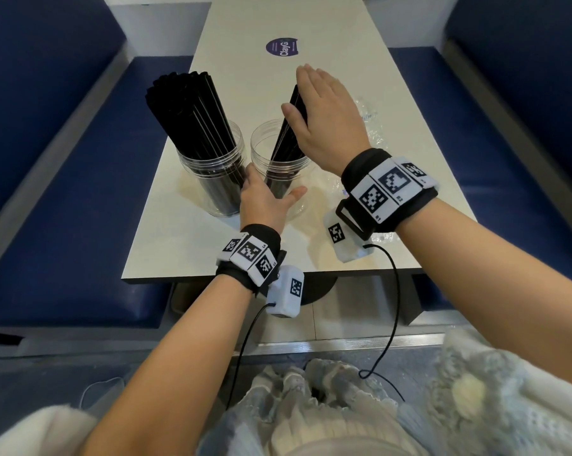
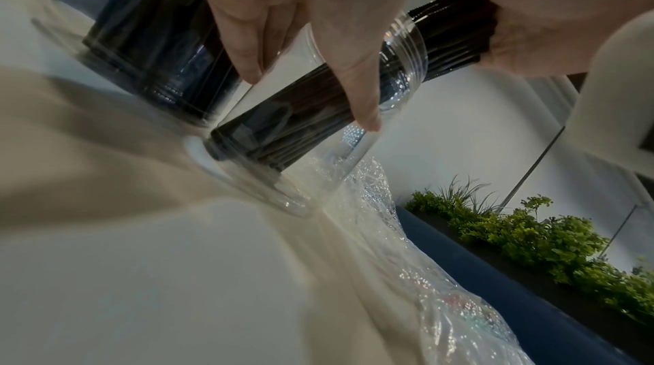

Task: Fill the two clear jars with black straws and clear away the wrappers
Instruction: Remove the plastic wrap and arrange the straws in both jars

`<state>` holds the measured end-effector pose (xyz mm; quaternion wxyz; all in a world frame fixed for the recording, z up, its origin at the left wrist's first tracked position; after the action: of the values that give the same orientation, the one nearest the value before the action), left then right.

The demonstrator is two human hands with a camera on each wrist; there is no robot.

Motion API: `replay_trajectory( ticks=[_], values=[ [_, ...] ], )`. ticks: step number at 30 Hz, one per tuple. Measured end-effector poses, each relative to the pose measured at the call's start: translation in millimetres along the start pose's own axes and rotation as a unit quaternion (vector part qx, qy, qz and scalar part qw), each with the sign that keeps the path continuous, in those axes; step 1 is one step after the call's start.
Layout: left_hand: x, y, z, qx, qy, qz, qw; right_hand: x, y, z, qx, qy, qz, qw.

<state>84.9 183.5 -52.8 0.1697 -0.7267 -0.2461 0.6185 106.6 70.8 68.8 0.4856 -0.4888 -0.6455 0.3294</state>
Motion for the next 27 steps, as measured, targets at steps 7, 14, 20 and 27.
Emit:
replay_trajectory(
  ticks=[7,14,20,27],
  values=[
    [1,-2,-1,0.012,-0.003,0.017,1.0,-2,2,-3,0.026,0.0,0.001,1.0],
    [8,-30,15,-0.018,0.022,0.044,0.999,7,-18,24,-0.023,-0.009,-0.079,0.997],
    [21,-100,15,-0.137,0.026,0.017,0.99,26,-39,58,-0.12,-0.066,-0.166,0.976],
    [44,-96,-23,-0.047,-0.006,0.103,0.994,56,-32,74,-0.106,-0.108,-0.177,0.972]
  ],
)
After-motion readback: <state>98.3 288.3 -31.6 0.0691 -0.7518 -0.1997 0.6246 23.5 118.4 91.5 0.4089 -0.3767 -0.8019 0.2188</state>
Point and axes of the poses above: each hand's wrist, its own z-axis away from the middle knuckle, its own y-axis out of the palm, x = y × z, the point moved 8 cm from there along -z, towards the middle knuckle, and after that the axes turned 12 degrees about y, right-handed, at the moved point
